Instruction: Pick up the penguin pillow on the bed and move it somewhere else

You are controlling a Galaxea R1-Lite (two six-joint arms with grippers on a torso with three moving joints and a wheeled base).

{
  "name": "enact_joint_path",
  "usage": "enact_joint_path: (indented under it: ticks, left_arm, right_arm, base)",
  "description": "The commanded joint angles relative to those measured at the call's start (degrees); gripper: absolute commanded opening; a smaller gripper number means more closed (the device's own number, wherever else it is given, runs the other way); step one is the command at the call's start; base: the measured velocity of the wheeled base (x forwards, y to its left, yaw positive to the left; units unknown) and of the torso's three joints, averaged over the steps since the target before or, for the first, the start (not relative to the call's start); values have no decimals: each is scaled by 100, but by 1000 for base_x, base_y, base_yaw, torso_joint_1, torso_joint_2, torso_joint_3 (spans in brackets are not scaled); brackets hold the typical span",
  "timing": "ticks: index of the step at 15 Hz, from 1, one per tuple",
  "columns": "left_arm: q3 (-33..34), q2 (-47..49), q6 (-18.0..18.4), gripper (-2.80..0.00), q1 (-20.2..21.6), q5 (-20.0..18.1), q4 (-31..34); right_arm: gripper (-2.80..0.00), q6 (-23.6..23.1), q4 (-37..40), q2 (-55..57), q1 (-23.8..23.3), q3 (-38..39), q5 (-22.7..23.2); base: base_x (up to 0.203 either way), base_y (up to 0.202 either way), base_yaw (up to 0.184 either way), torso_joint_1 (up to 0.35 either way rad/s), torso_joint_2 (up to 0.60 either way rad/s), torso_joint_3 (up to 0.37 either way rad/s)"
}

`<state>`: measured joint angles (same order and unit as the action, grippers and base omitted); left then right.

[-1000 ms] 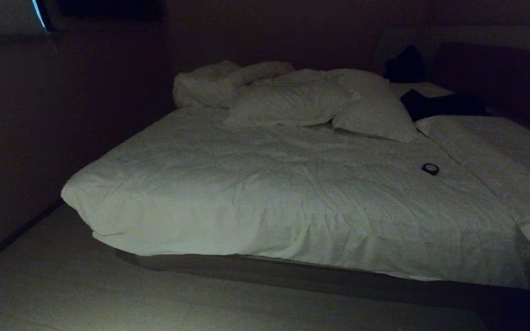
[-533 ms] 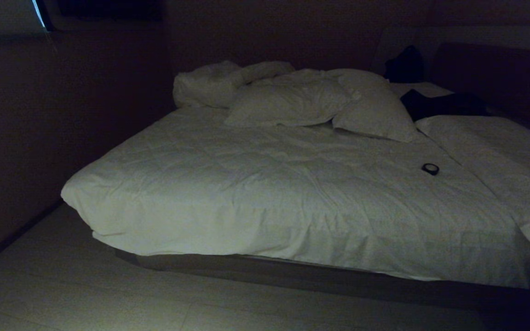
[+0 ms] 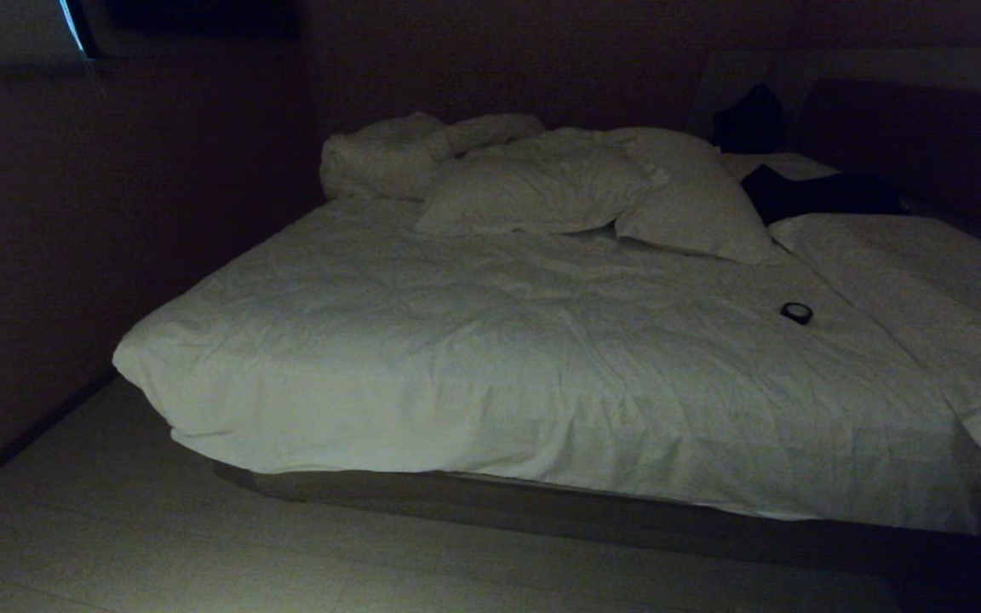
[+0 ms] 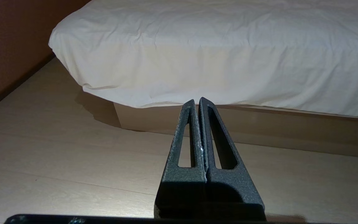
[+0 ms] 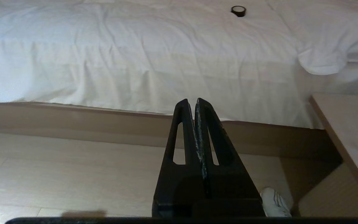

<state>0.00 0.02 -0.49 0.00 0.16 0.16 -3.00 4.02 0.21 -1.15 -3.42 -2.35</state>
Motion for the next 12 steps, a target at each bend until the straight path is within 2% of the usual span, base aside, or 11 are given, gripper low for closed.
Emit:
enact_joint_path:
  ticks: [1,12]
  left_arm:
    - [9,-2,-4,-280,0,2,2]
    - [9,-2,-4,-280,0,2,2]
  right_arm:
    - [-280,9,11,-3,0,17,110]
    - [-280,89,1,-12,0,200,209]
  base:
    - [0,0,0,0,0,0]
    - [0,0,0,0,0,0]
